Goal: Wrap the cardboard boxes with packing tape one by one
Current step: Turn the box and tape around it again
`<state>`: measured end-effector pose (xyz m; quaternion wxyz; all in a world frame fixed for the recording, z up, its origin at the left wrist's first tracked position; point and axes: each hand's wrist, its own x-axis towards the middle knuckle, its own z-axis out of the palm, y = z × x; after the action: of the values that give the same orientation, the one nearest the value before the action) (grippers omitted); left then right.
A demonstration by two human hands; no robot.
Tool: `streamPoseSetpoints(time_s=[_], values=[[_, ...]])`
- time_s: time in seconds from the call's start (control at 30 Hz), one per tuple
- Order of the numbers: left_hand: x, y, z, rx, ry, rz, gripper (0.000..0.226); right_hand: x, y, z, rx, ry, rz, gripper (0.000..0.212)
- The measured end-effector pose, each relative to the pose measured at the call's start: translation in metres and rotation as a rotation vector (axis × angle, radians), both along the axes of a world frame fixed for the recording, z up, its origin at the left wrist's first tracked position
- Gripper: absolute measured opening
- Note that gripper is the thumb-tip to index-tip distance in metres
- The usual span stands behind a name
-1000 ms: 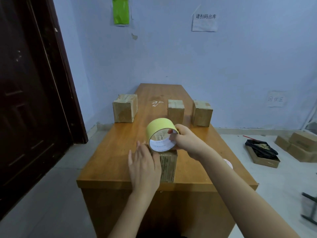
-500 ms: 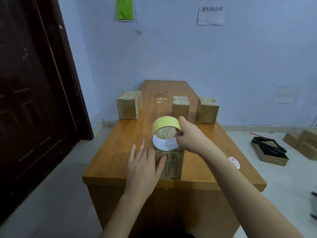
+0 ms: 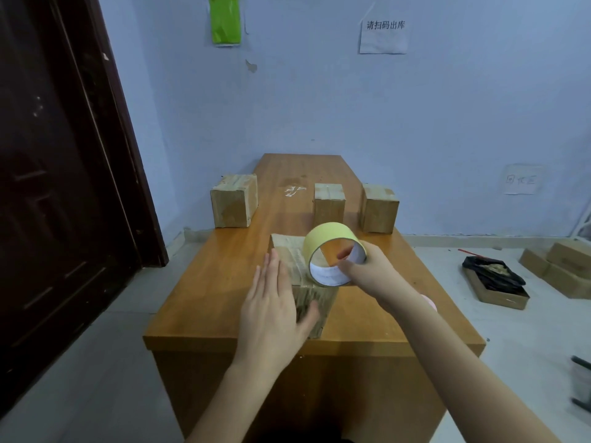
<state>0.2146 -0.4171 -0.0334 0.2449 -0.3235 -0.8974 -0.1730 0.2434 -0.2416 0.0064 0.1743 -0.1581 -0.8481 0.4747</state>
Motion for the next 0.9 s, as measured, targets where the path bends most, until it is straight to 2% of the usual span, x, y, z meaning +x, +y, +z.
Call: streamPoseSetpoints(time_s=[0.13,0.23,0.37,0.43,0.53,0.67,0.7,0.8,0.9], values=[[0.003,0.003,-0.001,-0.009,0.097,-0.032,0.075,-0.001,0.002,0.002,0.04,-0.011,-0.008,0.013],[-0.002,0.003,-0.004,0.007,0.098,-0.055,0.061,-0.002,0.002,0.007,0.072,-0.024,0.017,0.017],[-0.012,-0.009,-0.009,0.05,0.062,-0.092,0.058,0.001,0.006,0.01,-0.027,-0.011,0.119,0.014],[-0.016,-0.016,-0.012,0.086,0.001,-0.128,0.058,0.0,0.005,0.01,-0.081,0.003,0.14,0.013],[-0.02,-0.02,-0.011,0.164,-0.115,-0.154,0.057,-0.002,-0.002,0.003,-0.183,0.021,0.044,0.011],[-0.019,-0.02,-0.001,0.411,-0.465,-0.166,0.061,0.0,-0.011,-0.013,-0.147,0.041,0.09,0.014],[-0.016,-0.018,0.002,0.421,-0.439,-0.135,0.064,0.001,-0.013,-0.015,-0.183,0.034,0.109,0.016],[-0.008,-0.005,0.004,0.288,-0.036,-0.062,0.061,-0.001,-0.015,-0.015,-0.252,0.053,0.085,0.008],[-0.003,0.003,0.002,0.112,-0.016,-0.062,0.057,-0.004,-0.013,-0.009,-0.234,0.034,0.076,0.003]])
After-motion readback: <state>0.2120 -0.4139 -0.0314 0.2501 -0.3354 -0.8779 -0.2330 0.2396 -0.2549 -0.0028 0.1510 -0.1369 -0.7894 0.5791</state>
